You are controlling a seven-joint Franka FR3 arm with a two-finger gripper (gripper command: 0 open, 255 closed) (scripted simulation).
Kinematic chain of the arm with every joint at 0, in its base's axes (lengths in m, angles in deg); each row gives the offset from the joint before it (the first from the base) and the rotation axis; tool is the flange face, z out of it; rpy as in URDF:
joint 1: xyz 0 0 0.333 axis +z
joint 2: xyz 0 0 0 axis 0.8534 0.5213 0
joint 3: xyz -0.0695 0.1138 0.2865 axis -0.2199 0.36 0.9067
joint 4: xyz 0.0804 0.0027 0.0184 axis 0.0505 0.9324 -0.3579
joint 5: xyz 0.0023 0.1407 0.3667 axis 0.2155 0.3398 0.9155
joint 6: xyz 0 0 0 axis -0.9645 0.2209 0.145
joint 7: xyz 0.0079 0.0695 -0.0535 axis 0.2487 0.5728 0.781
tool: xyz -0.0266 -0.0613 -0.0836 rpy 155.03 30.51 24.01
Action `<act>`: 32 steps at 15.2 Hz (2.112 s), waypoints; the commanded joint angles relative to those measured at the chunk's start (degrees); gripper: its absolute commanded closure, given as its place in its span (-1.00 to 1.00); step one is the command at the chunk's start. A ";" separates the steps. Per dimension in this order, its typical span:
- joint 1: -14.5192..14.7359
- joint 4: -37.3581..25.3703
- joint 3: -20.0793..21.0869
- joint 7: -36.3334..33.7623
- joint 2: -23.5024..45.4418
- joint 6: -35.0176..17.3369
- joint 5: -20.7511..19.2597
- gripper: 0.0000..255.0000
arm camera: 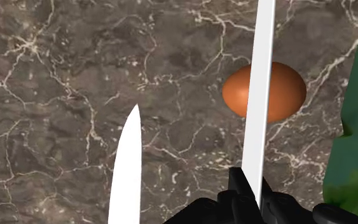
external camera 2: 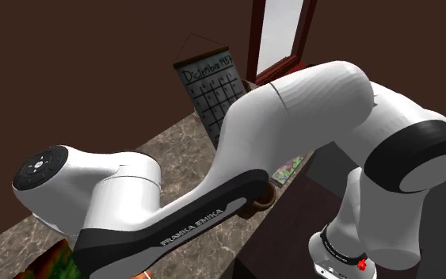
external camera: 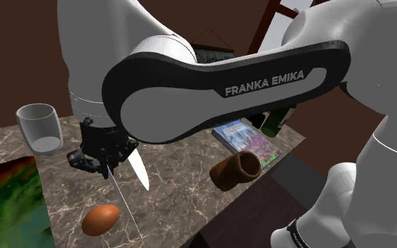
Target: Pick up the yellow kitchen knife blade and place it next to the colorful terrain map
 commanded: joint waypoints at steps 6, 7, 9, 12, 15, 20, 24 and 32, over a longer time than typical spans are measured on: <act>0.23 3.40 -0.24 -0.84 1.62 -4.91 -0.88 1.00; 0.26 3.81 -0.29 -0.94 1.91 -5.58 -1.03 1.00; 0.32 4.59 -0.40 -1.16 2.51 -6.91 -1.34 1.00; 0.44 5.65 -0.59 -1.51 3.48 -8.87 -1.84 1.00; 0.58 6.59 -0.81 -1.89 4.55 -10.80 -2.39 1.00; 0.72 7.27 -1.02 -2.21 5.48 -12.36 -2.87 1.00; 0.72 7.27 -1.02 -2.21 5.49 -12.36 -2.87 1.00; 0.59 6.62 -0.80 -1.90 4.51 -10.79 -2.38 -1.00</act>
